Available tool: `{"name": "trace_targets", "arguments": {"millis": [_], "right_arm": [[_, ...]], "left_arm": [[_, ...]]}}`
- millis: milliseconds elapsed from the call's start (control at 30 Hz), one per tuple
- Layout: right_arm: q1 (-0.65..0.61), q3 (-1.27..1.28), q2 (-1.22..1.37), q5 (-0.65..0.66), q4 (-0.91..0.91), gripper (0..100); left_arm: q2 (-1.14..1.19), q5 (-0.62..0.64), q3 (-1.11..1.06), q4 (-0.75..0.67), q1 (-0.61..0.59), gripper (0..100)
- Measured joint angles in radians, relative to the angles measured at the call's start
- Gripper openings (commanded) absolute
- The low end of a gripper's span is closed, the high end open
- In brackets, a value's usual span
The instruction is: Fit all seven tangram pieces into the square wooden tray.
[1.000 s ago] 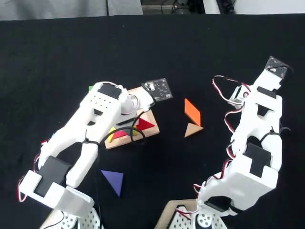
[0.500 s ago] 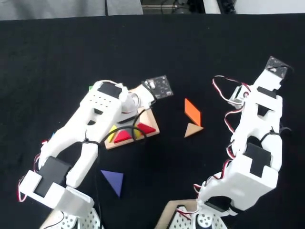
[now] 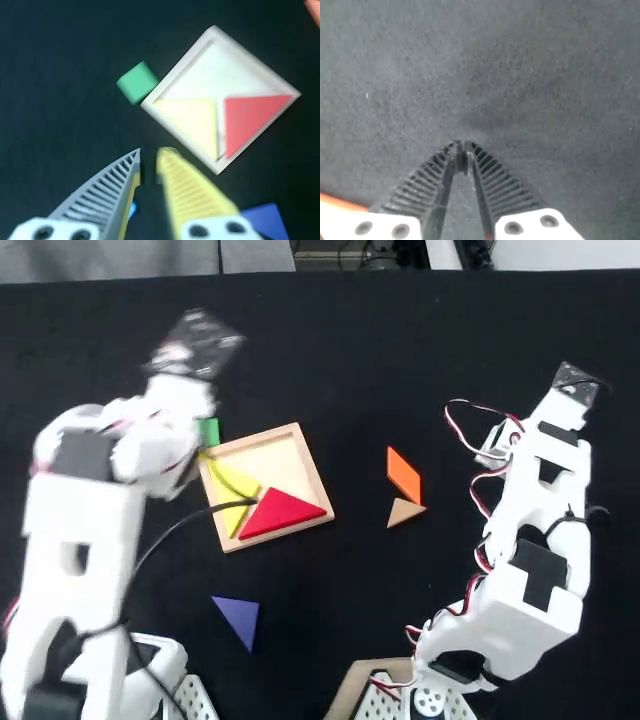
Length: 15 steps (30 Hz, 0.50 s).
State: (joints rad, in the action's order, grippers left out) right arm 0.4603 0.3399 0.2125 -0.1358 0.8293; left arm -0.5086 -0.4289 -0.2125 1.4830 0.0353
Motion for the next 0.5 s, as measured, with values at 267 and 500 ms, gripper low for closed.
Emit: {"name": "trace_targets", "arguments": {"millis": [267,500], "right_arm": [[-0.201,0.0,-0.218,0.098,0.173,1.1],[-0.557,0.0,-0.31,0.249,0.311,11.6]], "left_arm": [[-0.388,0.02,-0.531,-0.068,-0.279,3],[-0.697,0.02,-1.036,-0.288,-0.571,3]]}}
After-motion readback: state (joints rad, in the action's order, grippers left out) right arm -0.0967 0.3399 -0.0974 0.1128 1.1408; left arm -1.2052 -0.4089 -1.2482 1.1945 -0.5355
